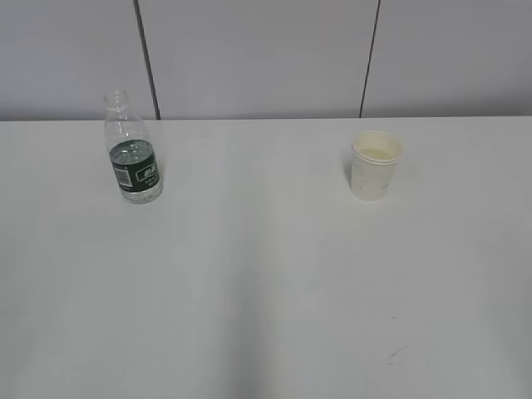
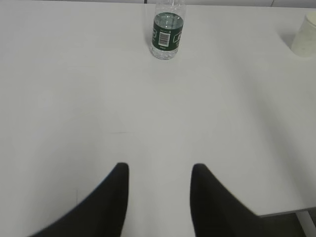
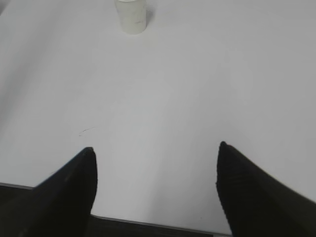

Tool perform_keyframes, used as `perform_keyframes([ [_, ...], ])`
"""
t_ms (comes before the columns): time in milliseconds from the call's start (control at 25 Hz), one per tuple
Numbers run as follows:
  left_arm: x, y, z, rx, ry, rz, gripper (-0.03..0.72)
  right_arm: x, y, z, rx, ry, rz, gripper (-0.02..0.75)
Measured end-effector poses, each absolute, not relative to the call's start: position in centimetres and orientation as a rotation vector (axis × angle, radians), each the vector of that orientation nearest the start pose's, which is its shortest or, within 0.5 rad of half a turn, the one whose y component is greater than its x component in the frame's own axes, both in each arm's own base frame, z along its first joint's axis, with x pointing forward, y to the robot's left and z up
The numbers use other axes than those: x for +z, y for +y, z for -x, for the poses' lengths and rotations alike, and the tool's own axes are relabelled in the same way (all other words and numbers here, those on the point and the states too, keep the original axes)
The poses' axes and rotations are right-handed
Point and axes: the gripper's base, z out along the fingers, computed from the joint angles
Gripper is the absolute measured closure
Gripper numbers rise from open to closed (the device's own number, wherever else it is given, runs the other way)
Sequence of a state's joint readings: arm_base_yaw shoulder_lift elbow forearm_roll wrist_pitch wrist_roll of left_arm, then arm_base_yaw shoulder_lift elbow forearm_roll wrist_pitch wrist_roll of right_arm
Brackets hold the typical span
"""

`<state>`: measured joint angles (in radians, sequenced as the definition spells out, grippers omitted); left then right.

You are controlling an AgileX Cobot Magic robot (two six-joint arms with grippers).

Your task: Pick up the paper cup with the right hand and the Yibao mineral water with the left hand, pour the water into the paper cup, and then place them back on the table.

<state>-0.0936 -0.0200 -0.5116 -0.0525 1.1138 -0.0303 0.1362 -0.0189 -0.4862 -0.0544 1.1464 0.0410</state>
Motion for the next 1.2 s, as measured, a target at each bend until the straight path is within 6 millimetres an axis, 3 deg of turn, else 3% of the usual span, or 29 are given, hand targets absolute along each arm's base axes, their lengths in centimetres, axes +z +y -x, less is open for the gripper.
perform_keyframes([
  [1200,27.61,-0.32,1.2,-0.139,2.066,-0.071,0.439,26.67,-0.58,0.93,0.039,2.122,0.095,0.153],
])
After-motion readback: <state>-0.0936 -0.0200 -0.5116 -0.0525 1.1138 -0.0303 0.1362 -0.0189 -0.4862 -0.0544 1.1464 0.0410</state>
